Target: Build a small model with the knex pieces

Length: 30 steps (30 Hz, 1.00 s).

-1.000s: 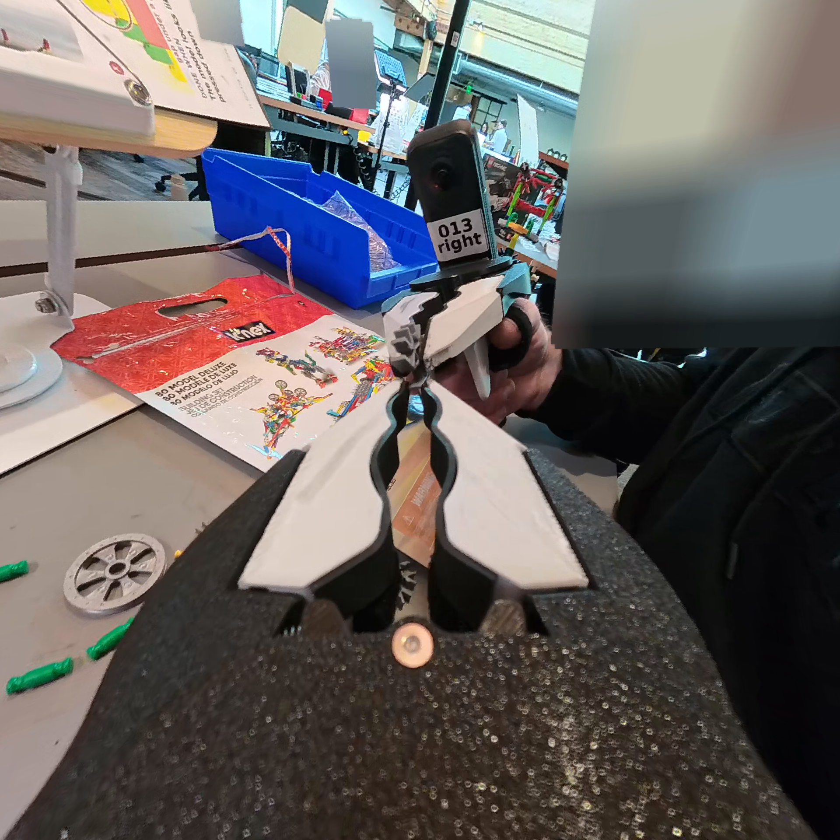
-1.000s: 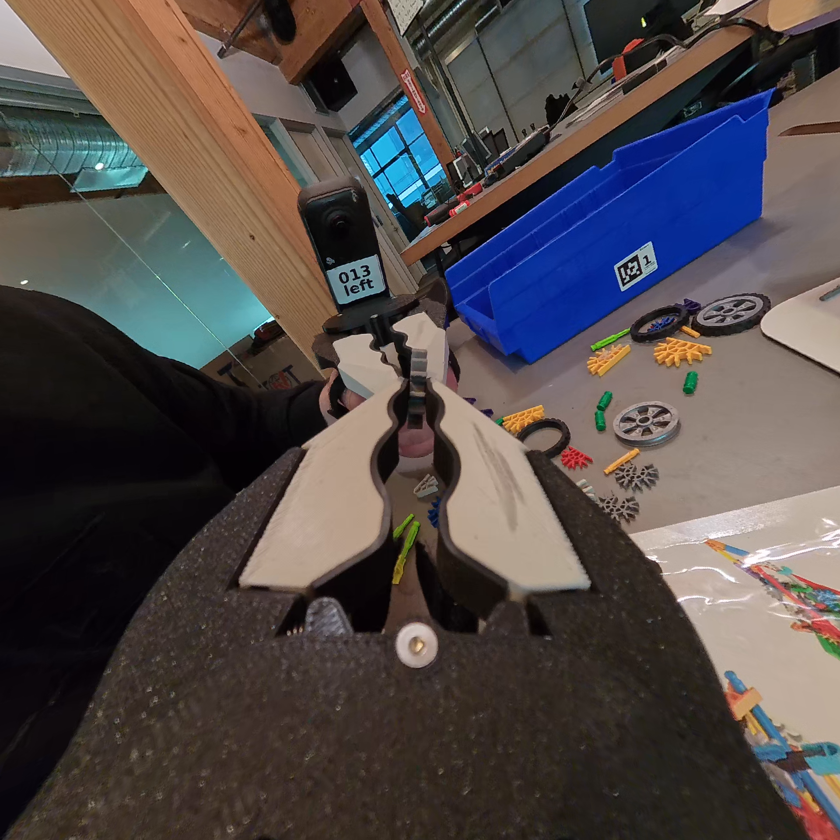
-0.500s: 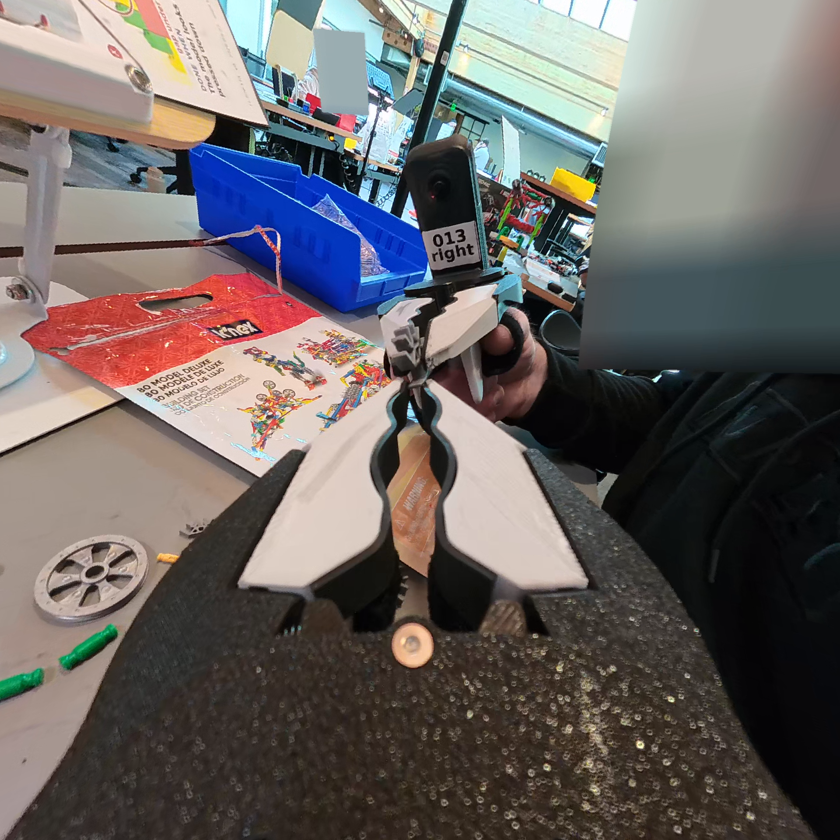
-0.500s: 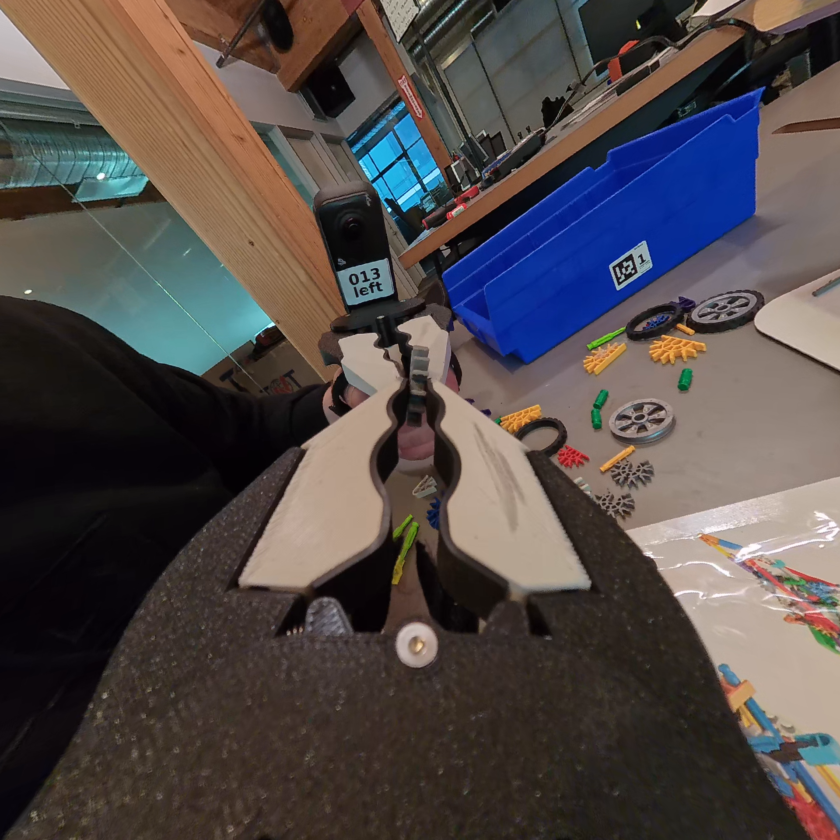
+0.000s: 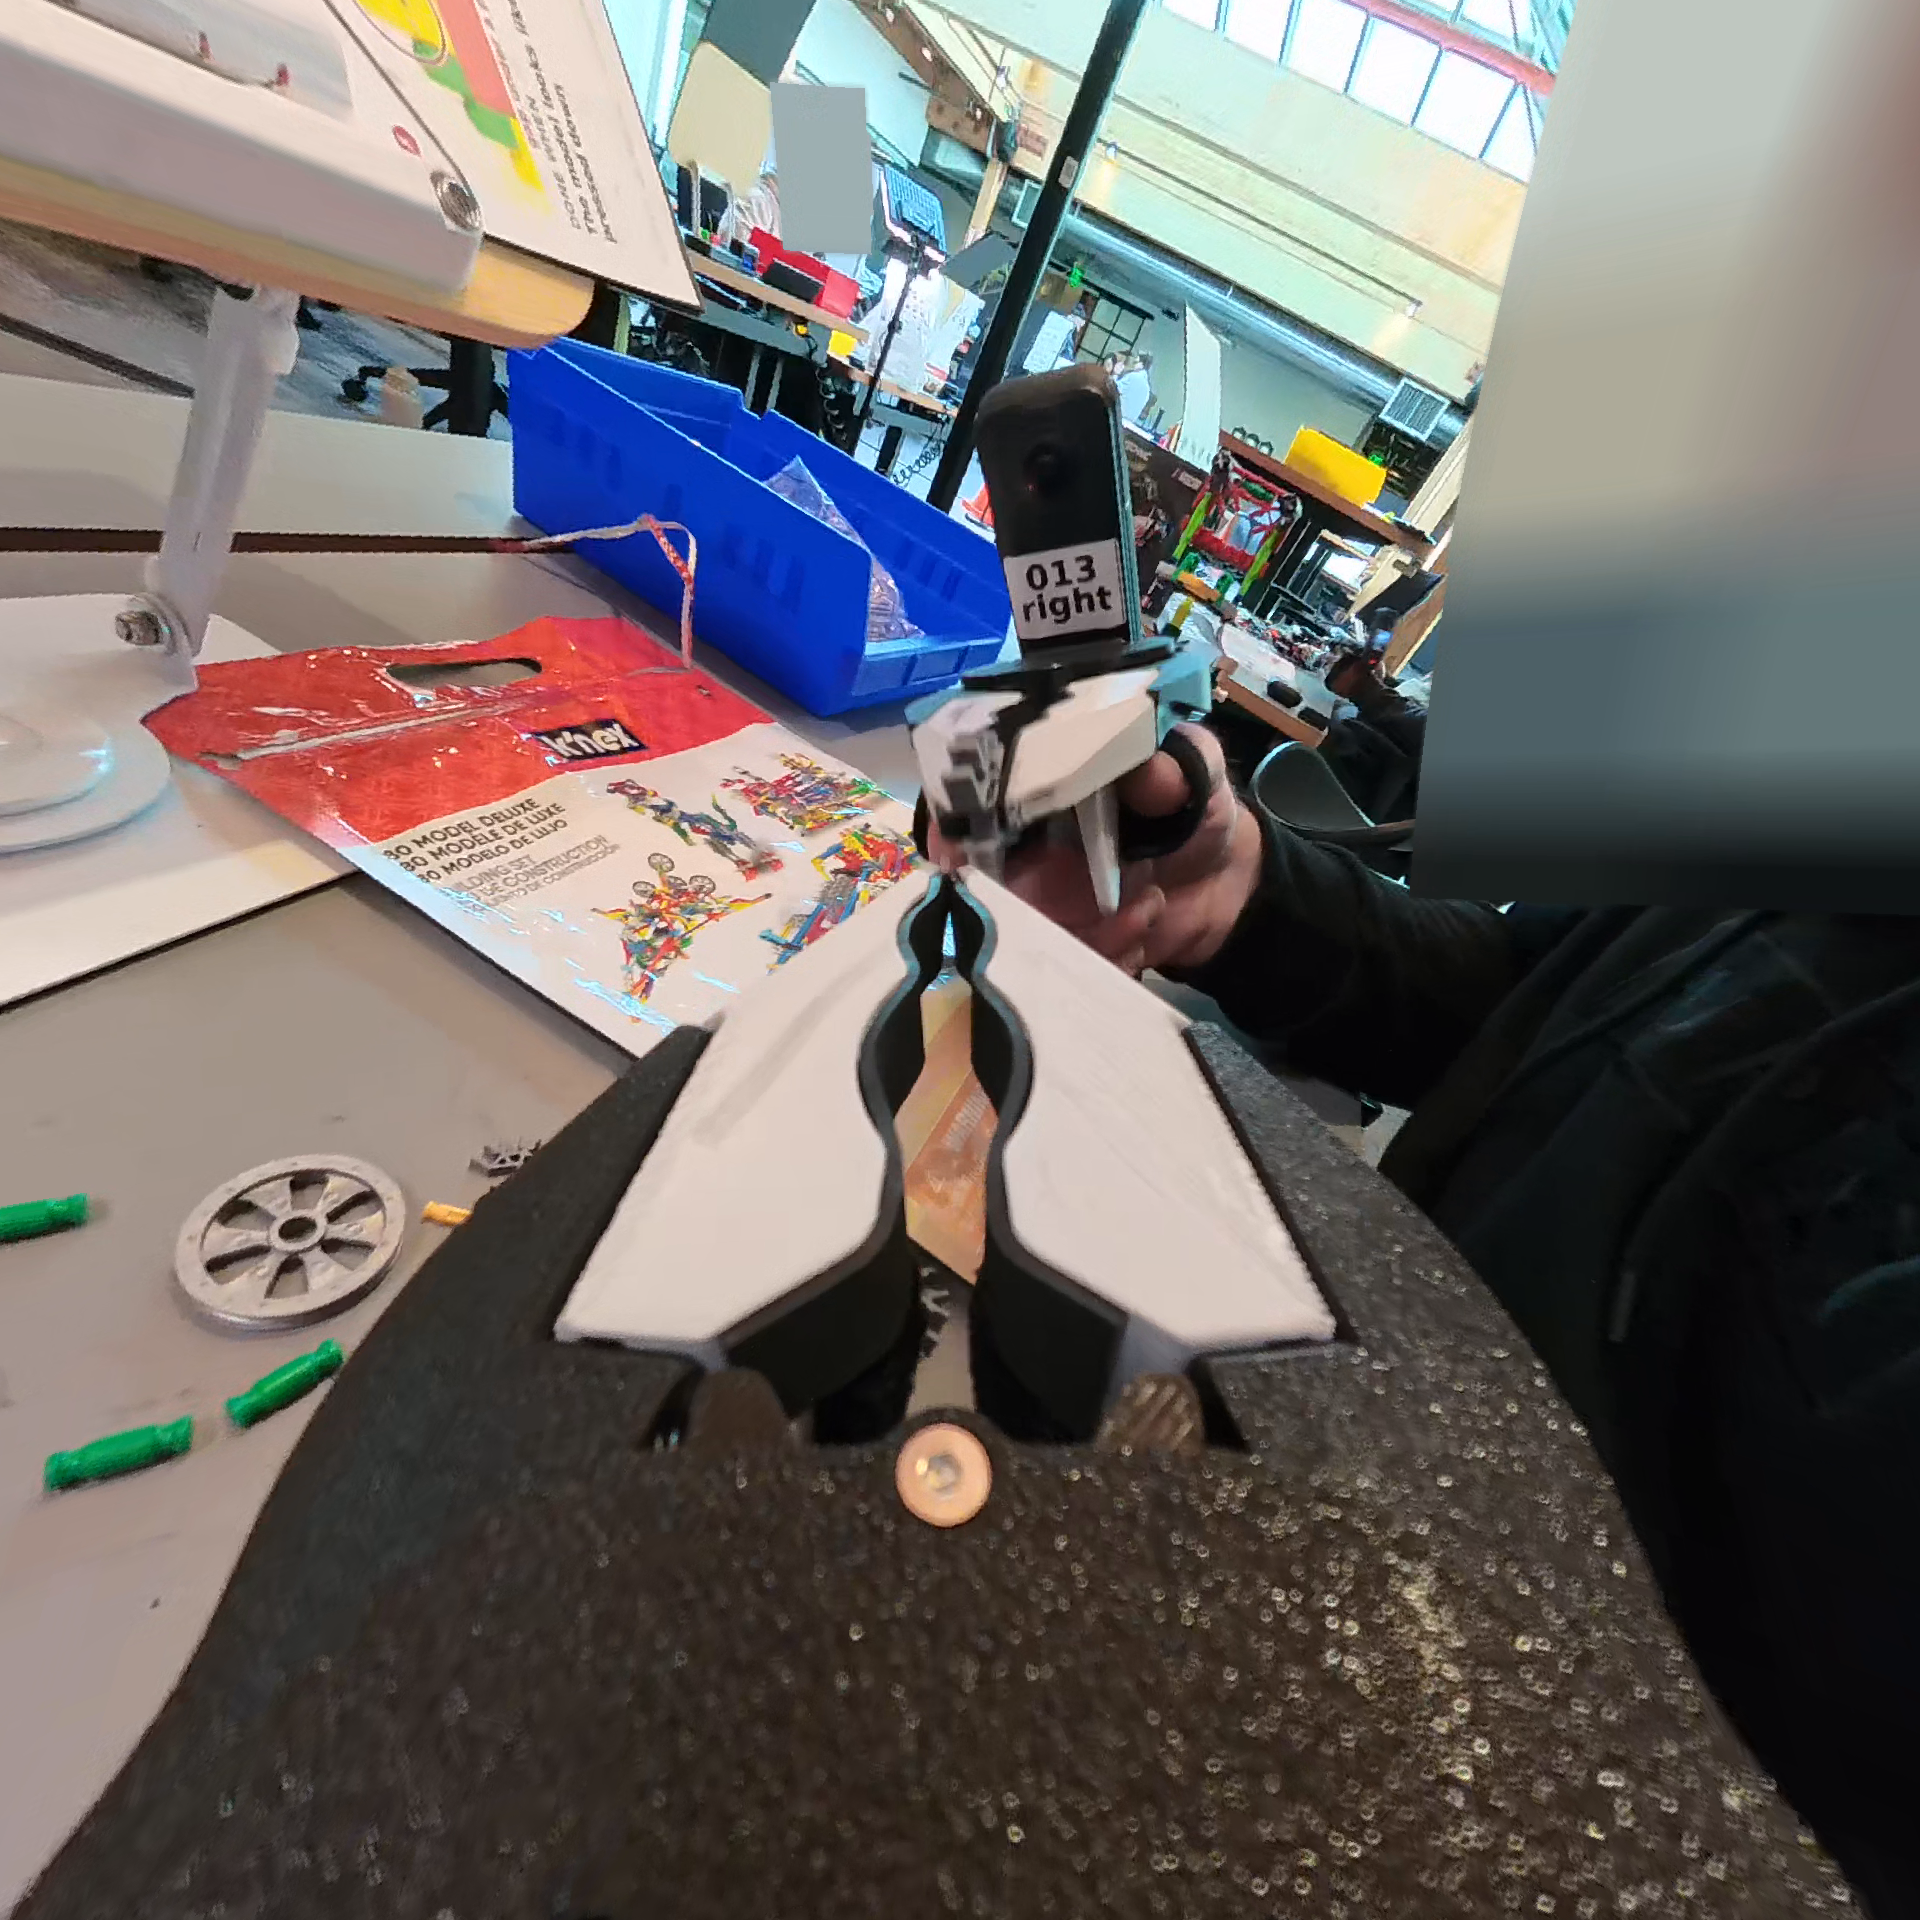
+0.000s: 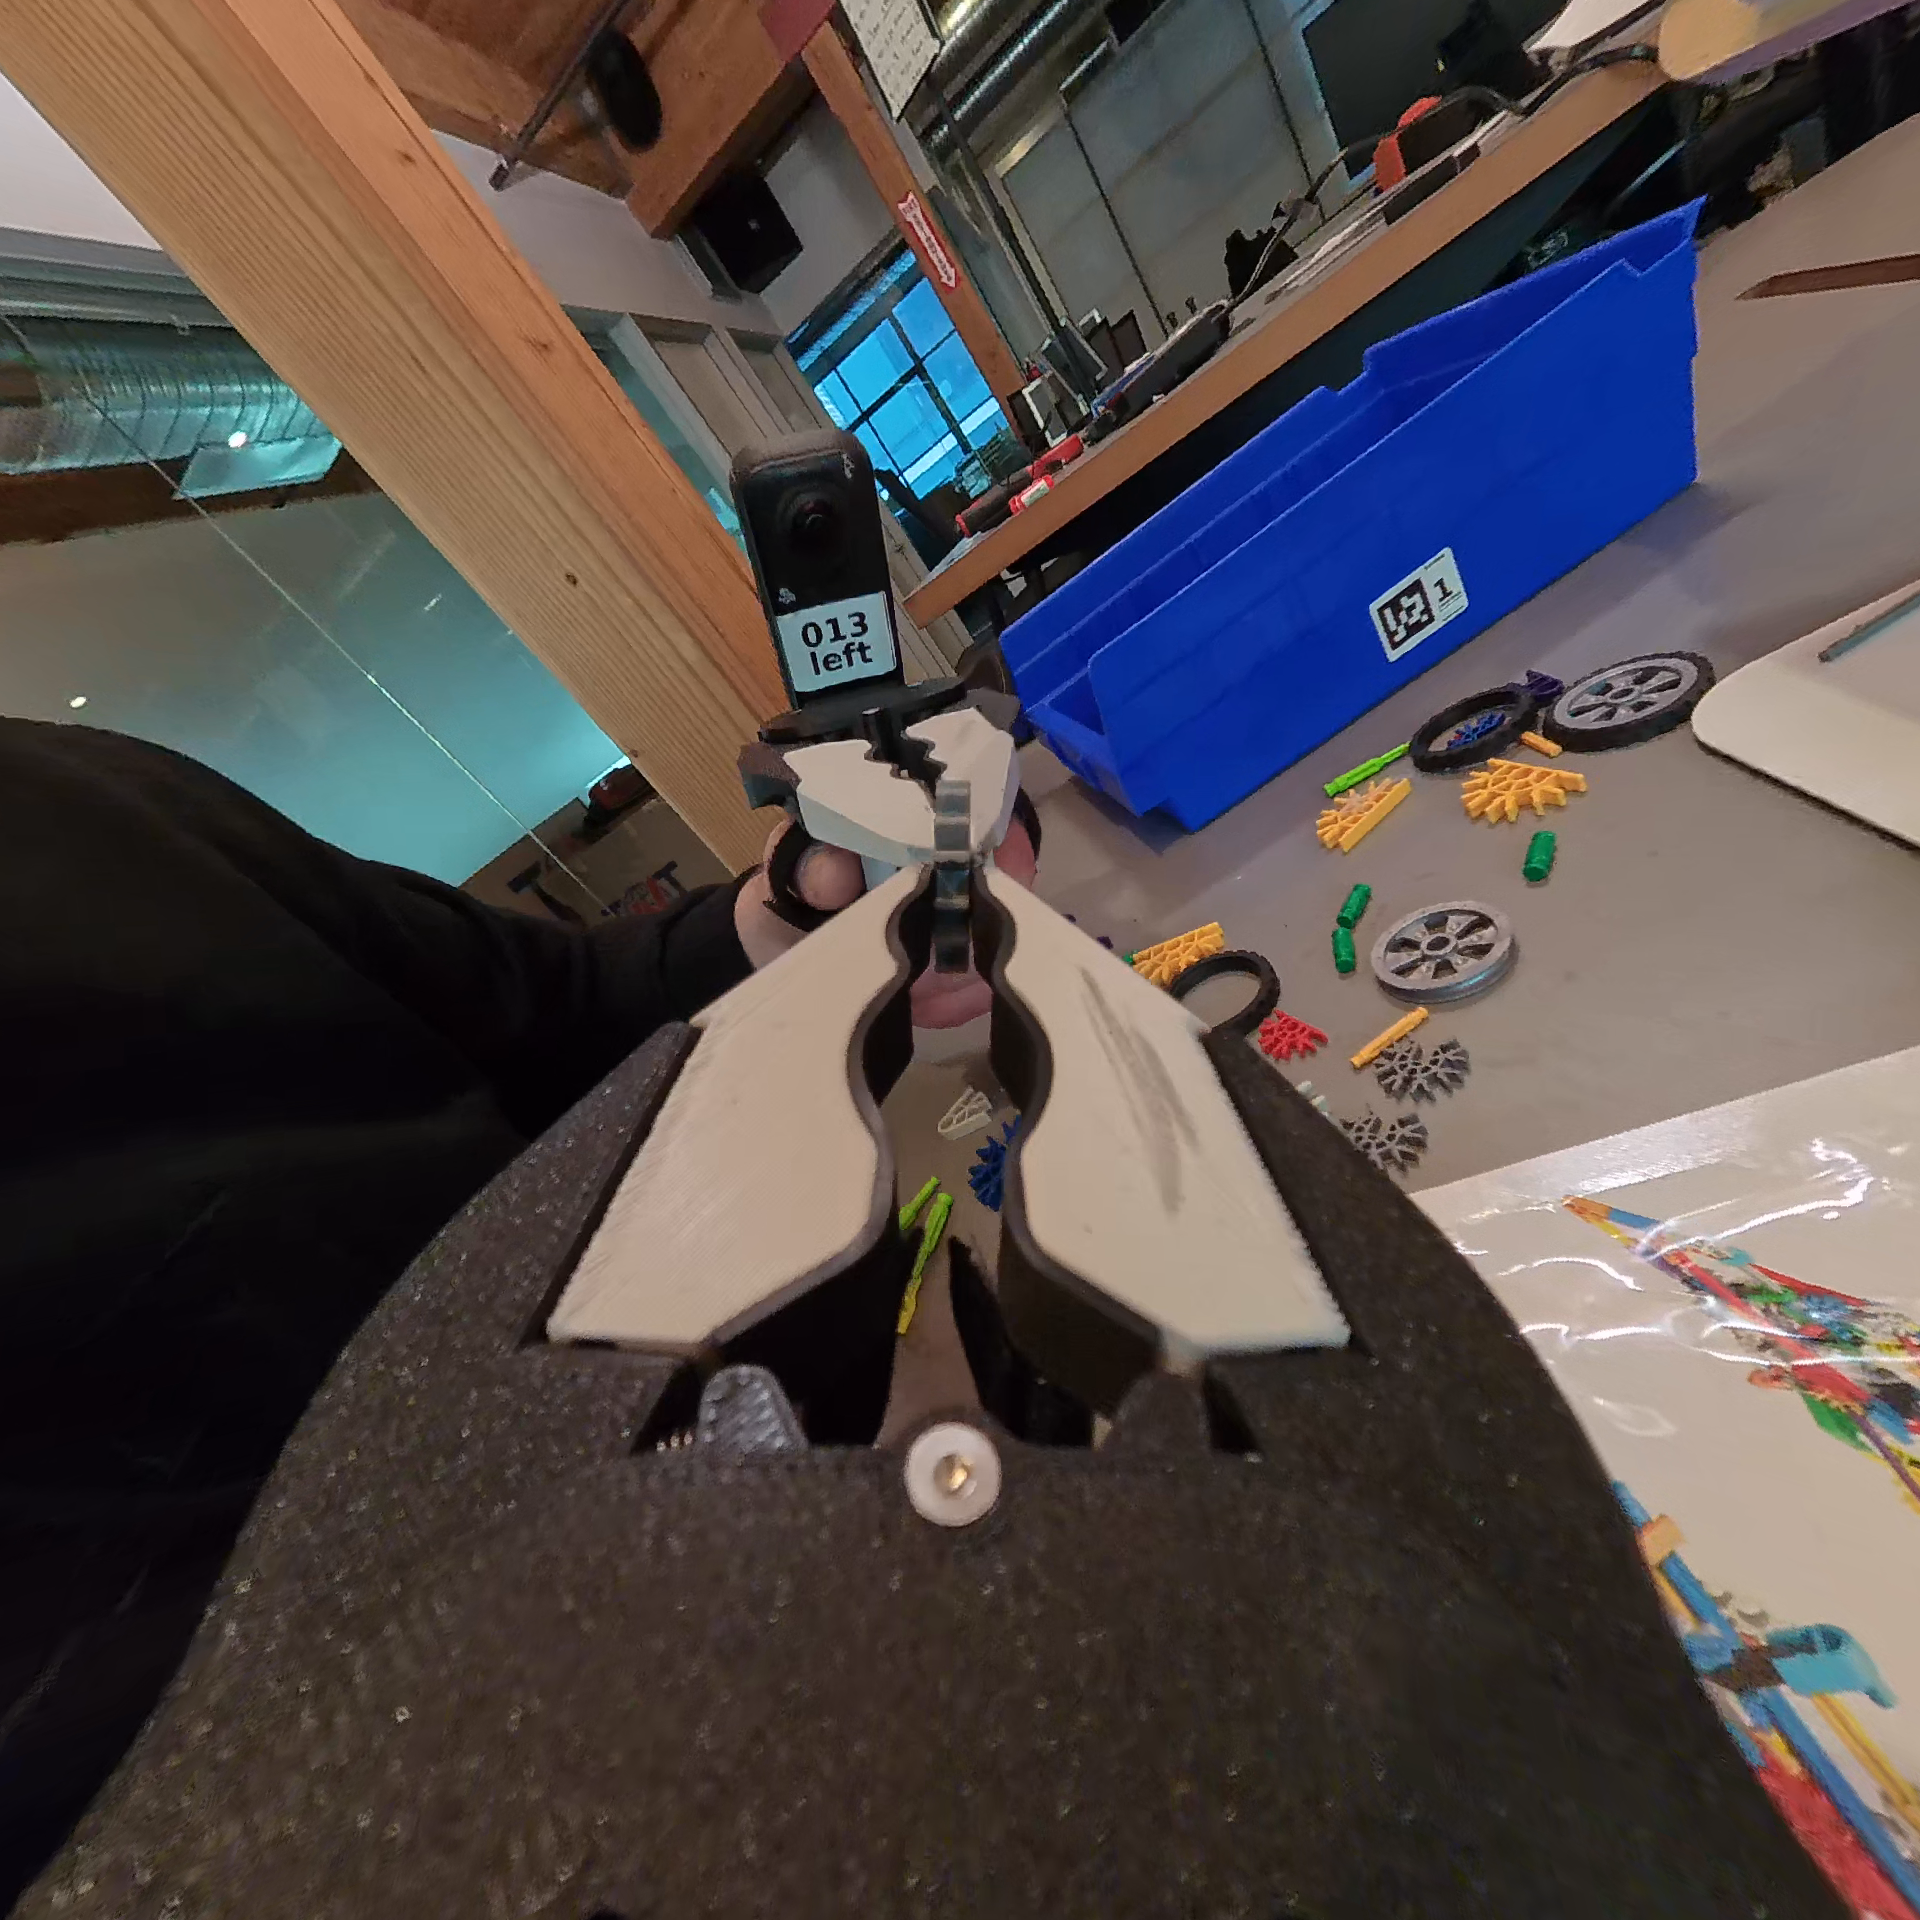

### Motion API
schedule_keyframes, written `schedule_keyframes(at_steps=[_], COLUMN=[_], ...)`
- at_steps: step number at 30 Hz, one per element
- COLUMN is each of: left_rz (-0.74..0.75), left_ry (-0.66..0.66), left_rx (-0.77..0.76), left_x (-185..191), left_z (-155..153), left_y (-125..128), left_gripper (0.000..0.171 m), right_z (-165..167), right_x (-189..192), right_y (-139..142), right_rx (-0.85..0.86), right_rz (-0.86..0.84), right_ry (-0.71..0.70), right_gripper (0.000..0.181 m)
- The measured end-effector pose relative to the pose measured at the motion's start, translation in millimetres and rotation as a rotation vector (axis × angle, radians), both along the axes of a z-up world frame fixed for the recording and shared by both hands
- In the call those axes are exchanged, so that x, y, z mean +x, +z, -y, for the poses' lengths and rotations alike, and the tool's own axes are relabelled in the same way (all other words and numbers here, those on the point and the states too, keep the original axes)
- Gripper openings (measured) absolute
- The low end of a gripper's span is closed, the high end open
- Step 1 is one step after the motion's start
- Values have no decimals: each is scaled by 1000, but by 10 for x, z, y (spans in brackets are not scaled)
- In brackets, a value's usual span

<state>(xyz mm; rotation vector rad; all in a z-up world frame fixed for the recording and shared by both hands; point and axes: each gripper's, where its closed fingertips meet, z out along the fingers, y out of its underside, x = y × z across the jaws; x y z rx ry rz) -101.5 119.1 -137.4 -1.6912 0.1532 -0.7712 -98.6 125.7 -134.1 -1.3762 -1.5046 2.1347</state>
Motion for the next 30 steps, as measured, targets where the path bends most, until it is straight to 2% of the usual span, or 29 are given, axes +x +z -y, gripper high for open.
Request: schedule_keyframes(at_steps=[2,4,7,13,19,25,29,30], left_rz=[4,1,28,6,15,15,-121,-173], left_ry=[-8,4,0,-36,-5,10,94,106], left_rx=[-13,-27,-20,-28,-31,-31,6,23], left_x=[13,12,24,125,94,68,22,51], left_z=[13,-1,5,53,90,88,53,49], left_y=[-16,-39,-5,-45,-61,-38,-62,-66], left_gripper=[3,18,21,4,0,0,20,21], right_z=[-23,-8,53,171,241,171,90,92], right_x=[8,10,25,74,86,32,-10,-14], right_y=[6,-22,-71,-144,-179,-161,-118,-109], right_rx=[-1,11,29,72,93,93,31,18], right_rz=[1,11,31,62,74,62,54,51], right_ry=[-2,7,41,101,124,67,26,26], right_gripper=[5,5,5,5,5,5,5,5])
